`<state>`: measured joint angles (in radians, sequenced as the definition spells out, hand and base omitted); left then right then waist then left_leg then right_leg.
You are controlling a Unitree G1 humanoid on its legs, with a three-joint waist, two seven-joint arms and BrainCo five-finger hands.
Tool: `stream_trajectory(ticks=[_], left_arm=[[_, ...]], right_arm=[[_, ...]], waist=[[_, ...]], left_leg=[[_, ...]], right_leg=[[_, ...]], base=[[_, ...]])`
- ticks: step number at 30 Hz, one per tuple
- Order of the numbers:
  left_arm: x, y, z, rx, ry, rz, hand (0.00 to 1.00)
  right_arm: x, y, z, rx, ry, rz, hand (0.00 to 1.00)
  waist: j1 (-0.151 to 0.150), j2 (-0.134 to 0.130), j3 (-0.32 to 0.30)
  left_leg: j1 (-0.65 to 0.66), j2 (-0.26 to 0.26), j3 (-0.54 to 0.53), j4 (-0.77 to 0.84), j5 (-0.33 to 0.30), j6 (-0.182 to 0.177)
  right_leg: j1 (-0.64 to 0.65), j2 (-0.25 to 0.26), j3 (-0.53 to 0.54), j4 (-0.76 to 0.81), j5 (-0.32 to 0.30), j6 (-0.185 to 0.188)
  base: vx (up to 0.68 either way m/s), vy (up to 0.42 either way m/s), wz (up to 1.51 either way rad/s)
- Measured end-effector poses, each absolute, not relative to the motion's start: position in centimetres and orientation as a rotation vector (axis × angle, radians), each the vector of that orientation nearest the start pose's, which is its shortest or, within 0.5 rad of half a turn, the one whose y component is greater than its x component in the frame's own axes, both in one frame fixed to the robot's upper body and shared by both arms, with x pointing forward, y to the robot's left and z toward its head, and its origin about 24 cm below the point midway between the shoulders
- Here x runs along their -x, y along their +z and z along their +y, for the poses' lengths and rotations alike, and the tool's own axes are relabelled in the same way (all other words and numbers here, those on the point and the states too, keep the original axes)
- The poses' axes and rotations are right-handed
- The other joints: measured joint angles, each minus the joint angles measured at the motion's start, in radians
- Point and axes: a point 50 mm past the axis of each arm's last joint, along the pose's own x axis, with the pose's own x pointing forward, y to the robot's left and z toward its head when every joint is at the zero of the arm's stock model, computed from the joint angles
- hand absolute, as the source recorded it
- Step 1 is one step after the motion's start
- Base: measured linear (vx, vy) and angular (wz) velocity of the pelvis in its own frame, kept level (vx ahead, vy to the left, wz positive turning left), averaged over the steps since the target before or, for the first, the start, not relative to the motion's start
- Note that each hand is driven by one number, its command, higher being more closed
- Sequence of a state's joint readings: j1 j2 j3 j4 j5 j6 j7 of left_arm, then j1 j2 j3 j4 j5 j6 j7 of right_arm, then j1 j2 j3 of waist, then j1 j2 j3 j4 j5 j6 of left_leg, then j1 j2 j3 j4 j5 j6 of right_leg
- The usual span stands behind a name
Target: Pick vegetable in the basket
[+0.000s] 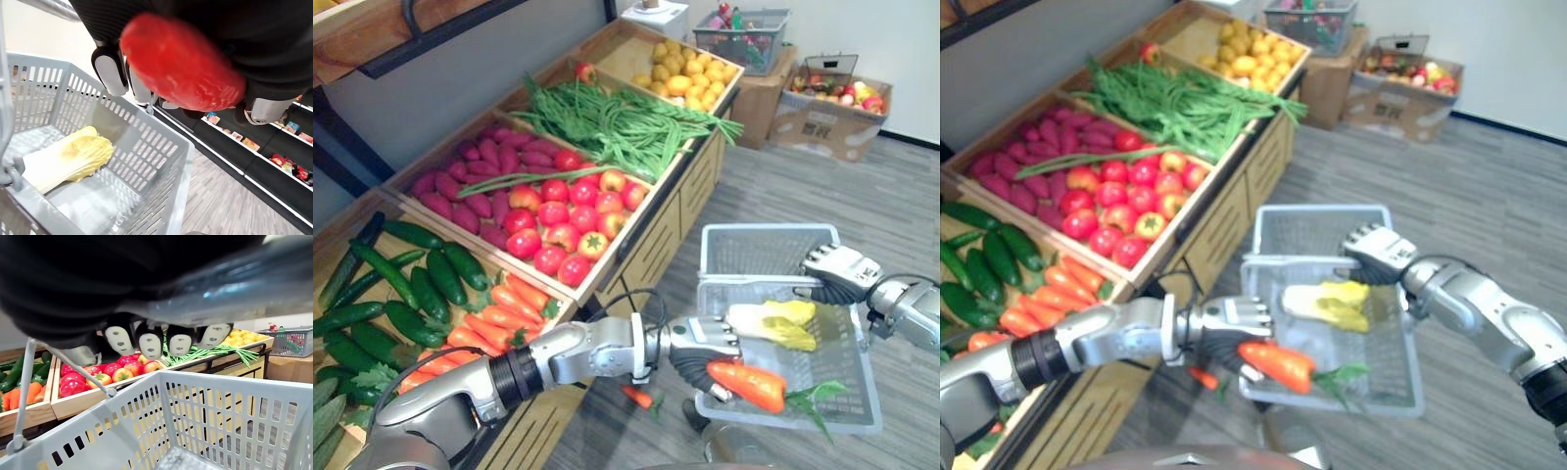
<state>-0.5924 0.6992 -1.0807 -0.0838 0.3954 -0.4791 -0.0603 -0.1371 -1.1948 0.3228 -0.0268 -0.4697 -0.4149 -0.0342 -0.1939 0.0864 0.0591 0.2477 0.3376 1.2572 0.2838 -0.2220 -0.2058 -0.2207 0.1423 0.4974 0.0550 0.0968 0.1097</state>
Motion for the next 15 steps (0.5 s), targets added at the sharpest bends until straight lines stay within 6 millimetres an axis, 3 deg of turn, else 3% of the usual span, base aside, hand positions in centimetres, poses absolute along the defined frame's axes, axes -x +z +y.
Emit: stream_trajectory(ticks=[5,15], left_arm=[[-20.3,8.4,3.3,-1.005,-1.33,-0.824,1.0],[-19.3,7.7,0.9,-0.936,-1.365,-0.853,1.0]], right_arm=[[-24.8,13.5,-23.7,1.571,0.591,-0.393,1.0],[-24.3,13.6,-20.5,1.435,0.602,-0.526,1.0]], waist=[[0.002,0.0,0.0],[0.007,-0.006,-0.002]], left_leg=[[0.0,-0.002,0.001,-0.001,-0.002,-0.003],[0.005,-0.009,0.016,-0.003,-0.012,-0.012]], right_leg=[[0.0,0.002,0.006,-0.003,0.0,0.0],[0.004,-0.001,0.024,-0.006,0.016,0.001]], base=[[-0.03,-0.032,-0.02],[-0.04,-0.018,-0.04]])
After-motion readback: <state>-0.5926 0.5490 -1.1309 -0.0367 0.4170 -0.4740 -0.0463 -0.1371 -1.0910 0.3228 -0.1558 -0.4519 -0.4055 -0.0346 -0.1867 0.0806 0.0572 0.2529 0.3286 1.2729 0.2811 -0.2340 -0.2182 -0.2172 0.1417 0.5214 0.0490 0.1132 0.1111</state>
